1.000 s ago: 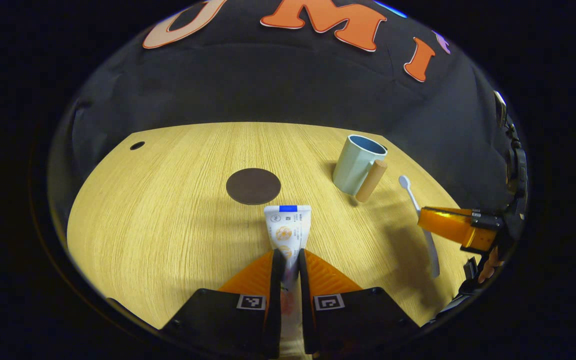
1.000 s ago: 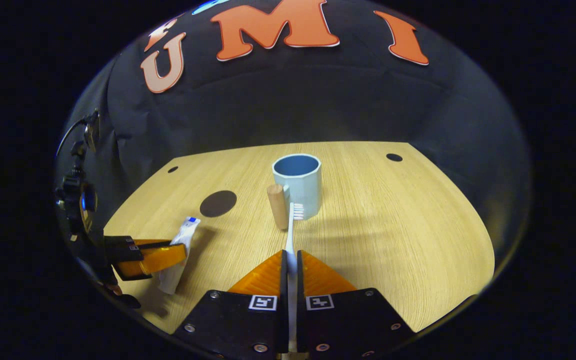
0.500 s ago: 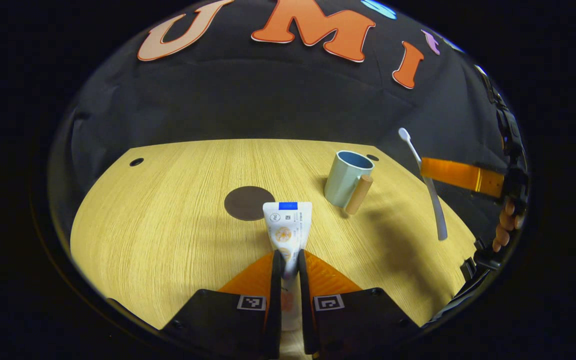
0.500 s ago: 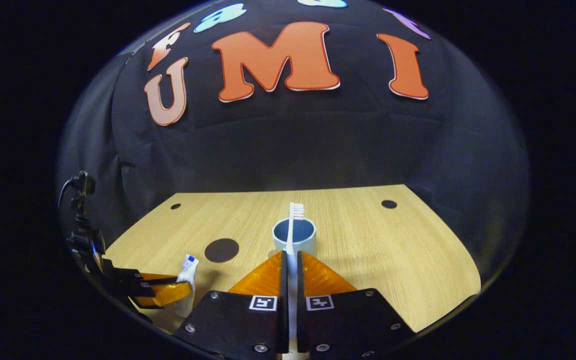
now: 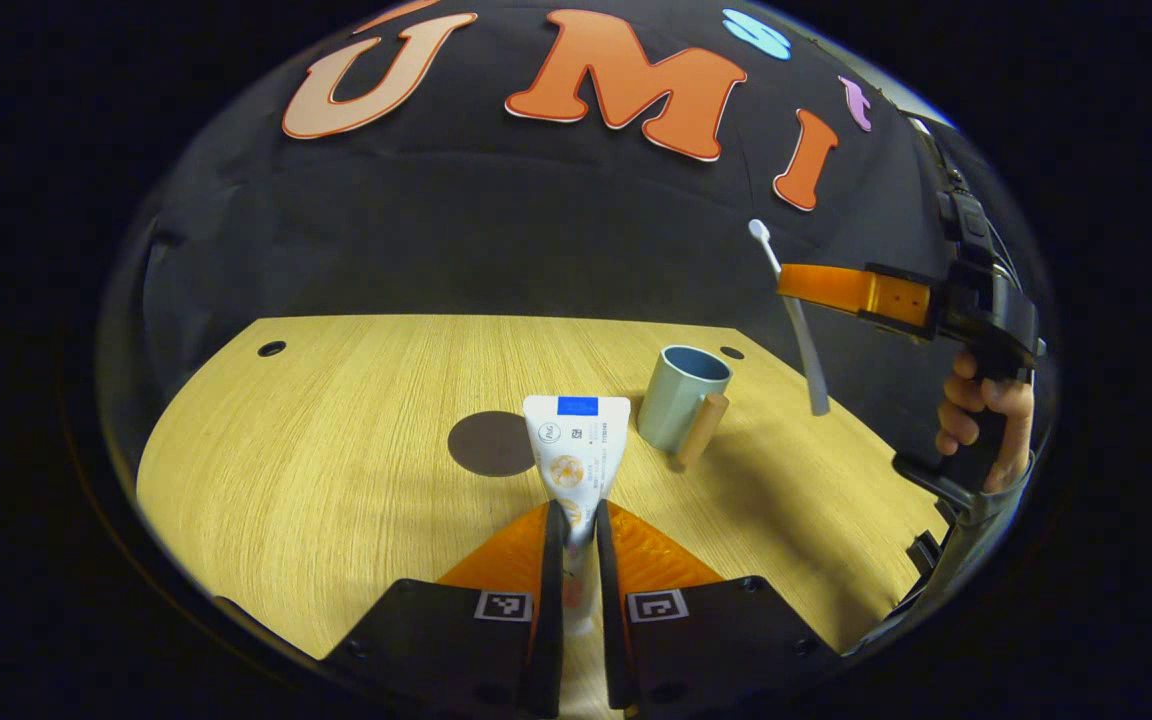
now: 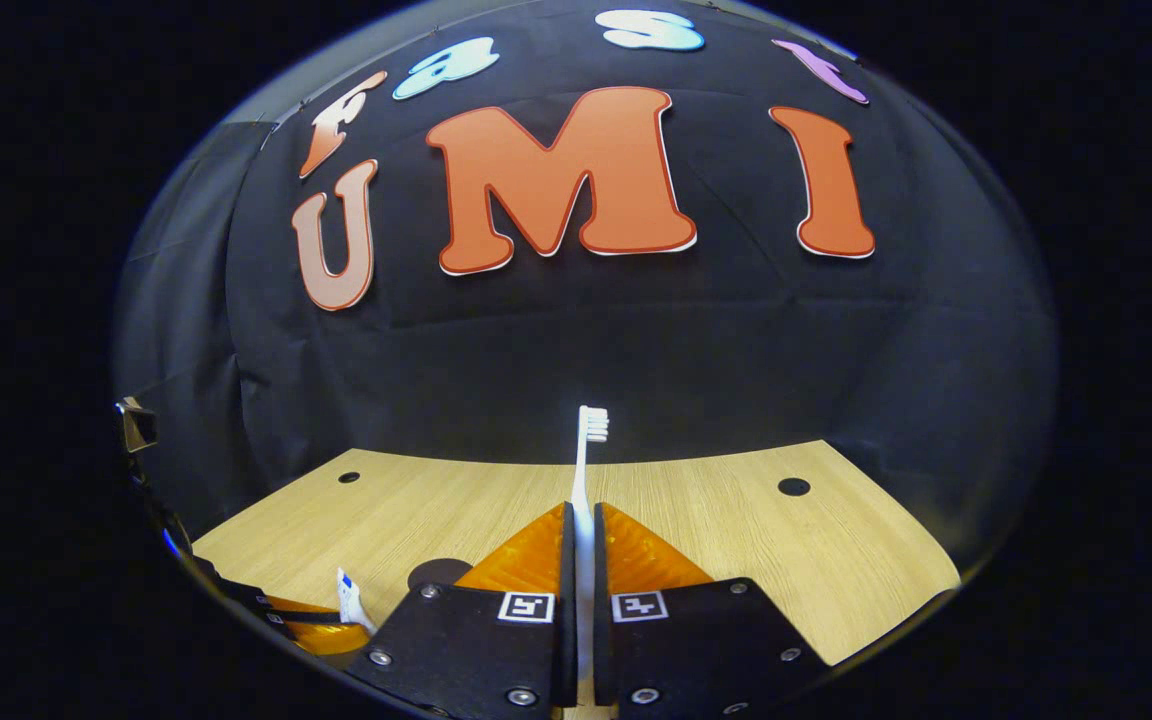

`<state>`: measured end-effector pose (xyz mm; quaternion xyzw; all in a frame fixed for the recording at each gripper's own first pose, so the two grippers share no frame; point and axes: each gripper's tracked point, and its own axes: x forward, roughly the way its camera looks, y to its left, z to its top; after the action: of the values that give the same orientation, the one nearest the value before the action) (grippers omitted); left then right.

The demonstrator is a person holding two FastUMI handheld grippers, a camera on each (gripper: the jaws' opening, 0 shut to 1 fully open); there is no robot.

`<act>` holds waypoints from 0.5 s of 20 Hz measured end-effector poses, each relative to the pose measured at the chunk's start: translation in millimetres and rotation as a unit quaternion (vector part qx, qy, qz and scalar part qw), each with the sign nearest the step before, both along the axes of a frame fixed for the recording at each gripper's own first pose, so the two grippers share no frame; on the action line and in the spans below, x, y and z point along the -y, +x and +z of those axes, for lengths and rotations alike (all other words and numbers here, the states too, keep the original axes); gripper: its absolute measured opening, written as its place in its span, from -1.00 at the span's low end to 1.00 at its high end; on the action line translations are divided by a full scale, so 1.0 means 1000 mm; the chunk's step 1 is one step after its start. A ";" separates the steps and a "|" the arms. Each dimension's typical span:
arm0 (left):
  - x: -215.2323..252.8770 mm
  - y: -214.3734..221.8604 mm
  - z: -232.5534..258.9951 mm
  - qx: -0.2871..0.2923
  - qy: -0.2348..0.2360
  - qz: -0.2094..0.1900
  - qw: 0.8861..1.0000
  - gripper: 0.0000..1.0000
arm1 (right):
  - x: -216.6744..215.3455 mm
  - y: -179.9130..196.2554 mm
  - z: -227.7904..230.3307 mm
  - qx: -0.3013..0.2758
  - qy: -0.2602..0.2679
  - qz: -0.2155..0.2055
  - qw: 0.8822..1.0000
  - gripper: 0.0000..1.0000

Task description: Put the toothbrush and toothpaste on the desktop into the cup, then pick up the cup and place it on the coaster on the desktop.

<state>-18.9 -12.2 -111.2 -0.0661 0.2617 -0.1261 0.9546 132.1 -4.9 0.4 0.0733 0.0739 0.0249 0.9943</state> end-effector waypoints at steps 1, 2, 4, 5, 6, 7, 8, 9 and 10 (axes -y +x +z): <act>0.001 0.000 0.002 0.005 -0.003 -0.002 1.000 -0.59 | -0.002 0.005 -0.002 0.003 0.002 0.000 1.000 -0.87; 0.001 0.002 0.004 0.012 -0.003 -0.003 1.000 -0.54 | -0.002 0.010 -0.003 0.005 0.003 0.001 1.000 -0.87; 0.000 0.001 0.005 0.014 -0.009 0.001 1.000 -0.76 | -0.005 0.018 -0.005 0.011 0.000 0.002 1.000 -0.87; -0.001 -0.004 0.007 0.012 -0.006 -0.001 1.000 -0.76 | -0.007 0.021 -0.009 0.011 -0.002 0.004 1.000 -0.87; 0.002 -0.006 0.011 0.018 -0.013 -0.001 1.000 -0.75 | -0.008 0.025 -0.011 0.011 -0.005 0.006 1.000 -0.87; 0.002 -0.009 0.015 0.019 -0.013 -0.004 1.000 -0.76 | -0.009 0.027 -0.013 0.012 -0.007 0.005 1.000 -0.87; 0.000 -0.014 0.019 0.023 -0.018 -0.005 1.000 -0.77 | -0.010 0.030 -0.012 0.016 -0.006 0.006 1.000 -0.87; -0.001 -0.017 0.022 0.028 -0.023 -0.007 0.999 -0.76 | -0.012 0.033 -0.010 0.023 -0.004 0.008 1.000 -0.87; -0.002 -0.022 0.025 0.033 -0.026 -0.009 0.999 -0.76 | -0.013 0.035 -0.008 0.030 -0.004 0.008 1.000 -0.87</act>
<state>-40.7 -10.0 -86.1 -0.0839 0.2272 -0.1436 0.9596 167.5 7.7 -7.7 0.0683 0.0446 0.0346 0.9961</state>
